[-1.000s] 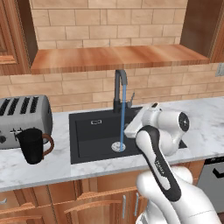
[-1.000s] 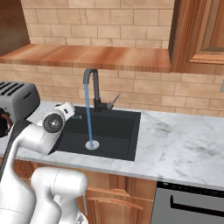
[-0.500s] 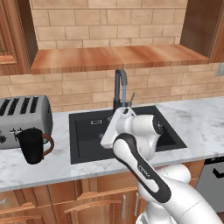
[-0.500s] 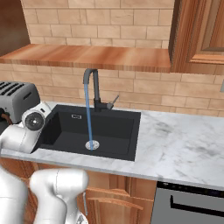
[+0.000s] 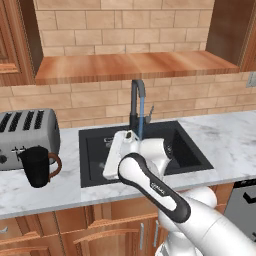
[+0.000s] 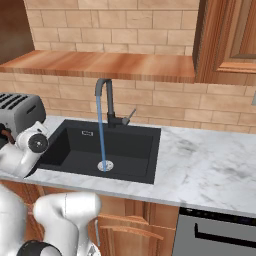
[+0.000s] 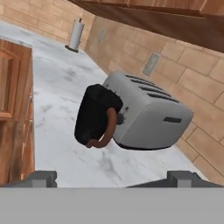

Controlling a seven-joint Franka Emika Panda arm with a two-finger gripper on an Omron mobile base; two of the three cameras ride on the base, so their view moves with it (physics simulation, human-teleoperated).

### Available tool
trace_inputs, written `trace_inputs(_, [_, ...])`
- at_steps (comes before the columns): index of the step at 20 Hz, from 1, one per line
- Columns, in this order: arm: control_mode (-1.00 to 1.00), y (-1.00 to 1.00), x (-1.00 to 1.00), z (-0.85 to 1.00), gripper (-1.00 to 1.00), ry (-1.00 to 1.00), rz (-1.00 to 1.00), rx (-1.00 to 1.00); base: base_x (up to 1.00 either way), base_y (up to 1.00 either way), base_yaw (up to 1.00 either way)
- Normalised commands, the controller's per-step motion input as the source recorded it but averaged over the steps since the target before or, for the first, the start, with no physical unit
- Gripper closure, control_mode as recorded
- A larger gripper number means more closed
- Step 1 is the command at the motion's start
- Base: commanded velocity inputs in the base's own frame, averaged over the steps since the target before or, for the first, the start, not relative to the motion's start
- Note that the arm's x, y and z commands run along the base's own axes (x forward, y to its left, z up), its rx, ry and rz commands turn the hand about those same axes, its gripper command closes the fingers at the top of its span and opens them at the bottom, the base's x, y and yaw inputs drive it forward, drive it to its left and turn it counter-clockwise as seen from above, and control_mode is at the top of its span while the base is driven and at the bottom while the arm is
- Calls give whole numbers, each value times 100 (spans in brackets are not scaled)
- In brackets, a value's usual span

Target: Turn on the sink faucet and place the jug under the water for a few seconds to fill it up.

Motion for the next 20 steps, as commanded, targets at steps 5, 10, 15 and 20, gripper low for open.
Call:
trace_inputs(5, [-100, 61, 19, -5, -100, 11, 16, 1, 0, 0, 0])
trace_inputs(10, [-100, 49, 33, -20, -100, 9, 12, 6, 0, 0, 0])
trace_inputs(15, [-100, 45, 28, -20, -100, 2, 9, 4, 0, 0, 0])
trace_inputs(20, [-100, 33, 23, -21, -100, 0, 7, 1, 0, 0, 0])
